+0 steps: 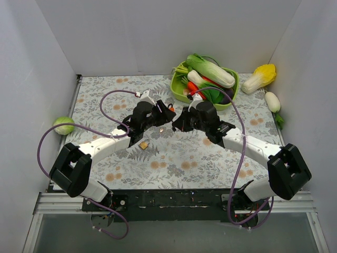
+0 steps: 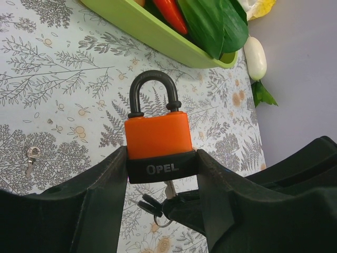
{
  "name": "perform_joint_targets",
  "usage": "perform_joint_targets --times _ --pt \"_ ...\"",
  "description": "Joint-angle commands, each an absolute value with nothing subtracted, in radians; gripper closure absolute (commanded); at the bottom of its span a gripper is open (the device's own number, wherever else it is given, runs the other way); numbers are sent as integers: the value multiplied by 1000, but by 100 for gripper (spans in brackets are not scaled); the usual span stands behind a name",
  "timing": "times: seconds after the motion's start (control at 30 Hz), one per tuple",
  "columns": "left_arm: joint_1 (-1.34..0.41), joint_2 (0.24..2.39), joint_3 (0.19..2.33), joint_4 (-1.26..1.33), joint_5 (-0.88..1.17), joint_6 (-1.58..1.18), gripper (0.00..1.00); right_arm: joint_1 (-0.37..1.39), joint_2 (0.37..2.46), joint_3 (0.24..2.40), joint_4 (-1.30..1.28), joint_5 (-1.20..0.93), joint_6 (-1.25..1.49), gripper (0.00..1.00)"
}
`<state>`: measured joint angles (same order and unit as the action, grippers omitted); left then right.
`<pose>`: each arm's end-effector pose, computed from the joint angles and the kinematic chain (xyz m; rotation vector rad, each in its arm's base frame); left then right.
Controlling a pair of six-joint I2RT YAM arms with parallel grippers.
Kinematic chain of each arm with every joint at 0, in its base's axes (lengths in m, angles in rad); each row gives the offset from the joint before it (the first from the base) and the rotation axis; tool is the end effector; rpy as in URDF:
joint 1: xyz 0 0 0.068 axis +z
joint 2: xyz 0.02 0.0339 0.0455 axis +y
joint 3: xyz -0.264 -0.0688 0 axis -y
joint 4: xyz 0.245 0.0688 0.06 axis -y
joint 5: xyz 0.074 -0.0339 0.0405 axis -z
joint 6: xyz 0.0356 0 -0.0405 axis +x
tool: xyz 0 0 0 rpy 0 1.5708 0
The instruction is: Unlock with the key
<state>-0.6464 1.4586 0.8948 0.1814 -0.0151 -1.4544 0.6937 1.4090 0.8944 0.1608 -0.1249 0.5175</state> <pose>0.2648 -0.1991 0.2547 -0.8820 2.0344 -1.2915 0.2454 0.2098 0.2678 -0.2672 2.0184 0.9113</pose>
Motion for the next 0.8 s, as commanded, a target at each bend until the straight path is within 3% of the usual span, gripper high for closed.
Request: perform_joint_targets --times 0.0,0.77 --pt "-652 1402 916 229 -14 -1447 100 687 1422 937 231 -48 509 99" --pt "-692 1419 910 224 -63 -1417 100 689 1497 997 342 35 555 99"
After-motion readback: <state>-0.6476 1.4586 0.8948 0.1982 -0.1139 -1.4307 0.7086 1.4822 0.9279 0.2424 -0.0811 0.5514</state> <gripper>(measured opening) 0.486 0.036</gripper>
